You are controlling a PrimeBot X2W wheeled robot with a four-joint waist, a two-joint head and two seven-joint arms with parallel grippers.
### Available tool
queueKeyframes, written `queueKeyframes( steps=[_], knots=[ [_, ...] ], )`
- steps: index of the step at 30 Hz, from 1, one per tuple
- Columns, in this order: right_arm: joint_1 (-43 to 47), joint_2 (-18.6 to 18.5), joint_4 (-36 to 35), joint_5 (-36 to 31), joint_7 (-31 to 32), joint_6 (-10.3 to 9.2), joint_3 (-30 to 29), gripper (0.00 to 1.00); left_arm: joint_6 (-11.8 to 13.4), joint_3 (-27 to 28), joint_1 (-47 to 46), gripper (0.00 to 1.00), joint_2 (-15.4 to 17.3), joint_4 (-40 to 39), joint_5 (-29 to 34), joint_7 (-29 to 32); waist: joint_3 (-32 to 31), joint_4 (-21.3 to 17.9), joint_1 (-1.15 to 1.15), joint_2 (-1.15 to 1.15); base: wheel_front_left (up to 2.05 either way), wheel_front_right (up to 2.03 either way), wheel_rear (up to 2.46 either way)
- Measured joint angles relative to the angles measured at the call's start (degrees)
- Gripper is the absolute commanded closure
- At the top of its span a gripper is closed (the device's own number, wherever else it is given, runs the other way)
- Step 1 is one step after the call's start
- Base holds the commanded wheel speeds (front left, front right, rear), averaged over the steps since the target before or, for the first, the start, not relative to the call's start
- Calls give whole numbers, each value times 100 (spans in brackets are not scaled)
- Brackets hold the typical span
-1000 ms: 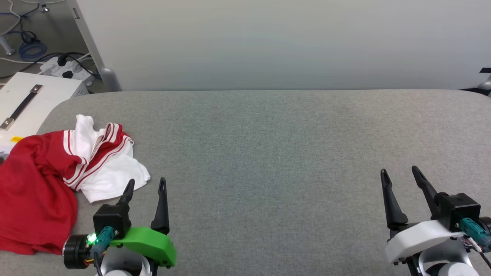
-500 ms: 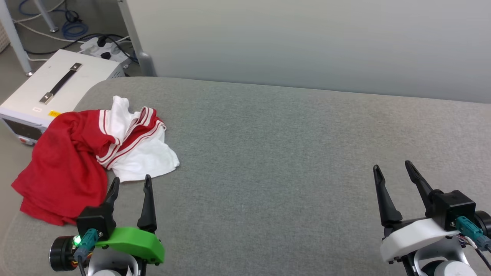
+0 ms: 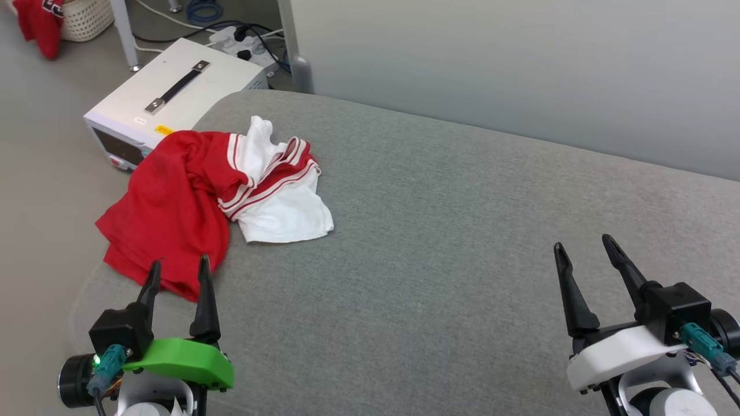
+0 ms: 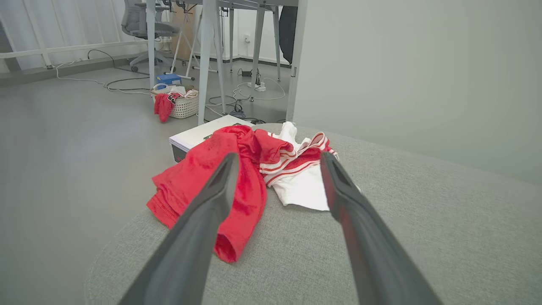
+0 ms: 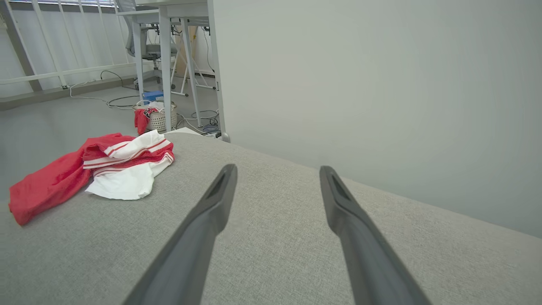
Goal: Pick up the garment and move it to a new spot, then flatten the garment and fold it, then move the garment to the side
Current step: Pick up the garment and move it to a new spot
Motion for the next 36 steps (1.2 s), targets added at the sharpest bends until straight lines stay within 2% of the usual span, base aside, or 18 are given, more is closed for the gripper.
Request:
queueKeyframes(
  steps=[7,17,28,36],
  knots=[
    [-88,0,-70,0,-8,1,19,0,-52,101,-6,0,0,70,-70,-88,46,419,0,0,0,0,0],
    [-110,0,-147,7,-16,1,29,0,-107,196,-121,0,0,162,-223,-186,103,825,0,0,0,0,0],
    [-175,0,-261,48,-33,1,35,0,-146,201,-211,0,0,279,-442,-336,169,1053,0,0,0,0,0],
    [-375,0,-413,118,-12,1,81,0,-205,316,-845,0,93,756,-676,-437,409,1047,0,0,0,0,0]
  ],
)
